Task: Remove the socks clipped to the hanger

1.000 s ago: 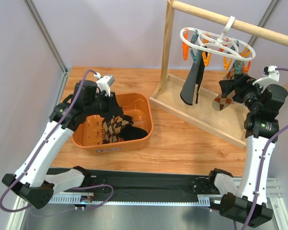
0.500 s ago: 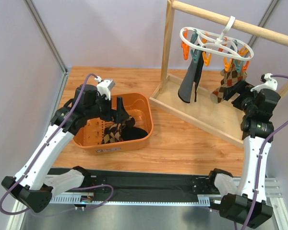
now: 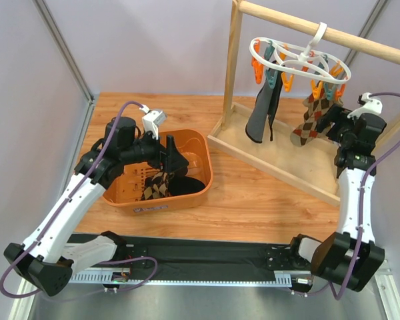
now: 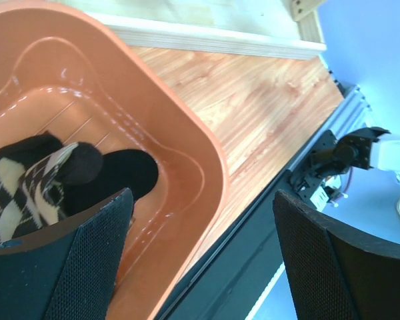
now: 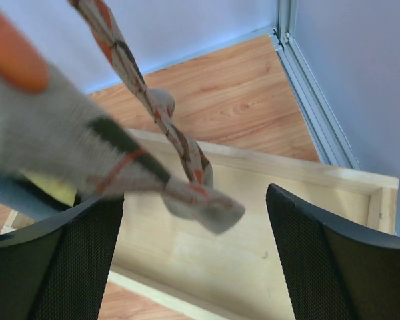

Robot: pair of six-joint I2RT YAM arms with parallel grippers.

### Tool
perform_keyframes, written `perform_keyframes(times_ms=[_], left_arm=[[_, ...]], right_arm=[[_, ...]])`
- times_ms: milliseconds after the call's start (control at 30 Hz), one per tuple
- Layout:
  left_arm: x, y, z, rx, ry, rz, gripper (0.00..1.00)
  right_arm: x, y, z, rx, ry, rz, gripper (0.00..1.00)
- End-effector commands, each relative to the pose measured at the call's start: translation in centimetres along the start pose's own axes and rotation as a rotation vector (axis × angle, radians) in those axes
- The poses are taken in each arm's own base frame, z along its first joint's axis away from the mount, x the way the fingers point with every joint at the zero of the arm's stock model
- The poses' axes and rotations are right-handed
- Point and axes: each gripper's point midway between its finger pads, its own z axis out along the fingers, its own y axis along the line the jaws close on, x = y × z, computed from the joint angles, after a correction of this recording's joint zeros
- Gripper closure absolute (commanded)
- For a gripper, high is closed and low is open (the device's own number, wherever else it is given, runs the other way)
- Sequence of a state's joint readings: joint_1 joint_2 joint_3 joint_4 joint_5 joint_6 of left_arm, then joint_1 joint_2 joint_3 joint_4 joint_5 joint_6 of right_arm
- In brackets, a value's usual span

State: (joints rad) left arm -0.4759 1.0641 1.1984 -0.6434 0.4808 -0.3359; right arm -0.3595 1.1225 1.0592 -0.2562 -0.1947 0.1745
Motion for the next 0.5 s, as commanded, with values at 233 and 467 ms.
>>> perform_keyframes(times_ms=[233,467], left_arm=[[-1.0,-2.8,-0.3,0.156,-0.055,0.024,0.11],[-1.3,-3.9,0.1,0.239,-0.073,0.001,0.16]], right_arm=[[-1.0,3.3,2.1,-0.256,-0.064,-0.05,0.54],[-1.5,6.4,-2.8,-0.283,-0.056,-0.036,0.87]])
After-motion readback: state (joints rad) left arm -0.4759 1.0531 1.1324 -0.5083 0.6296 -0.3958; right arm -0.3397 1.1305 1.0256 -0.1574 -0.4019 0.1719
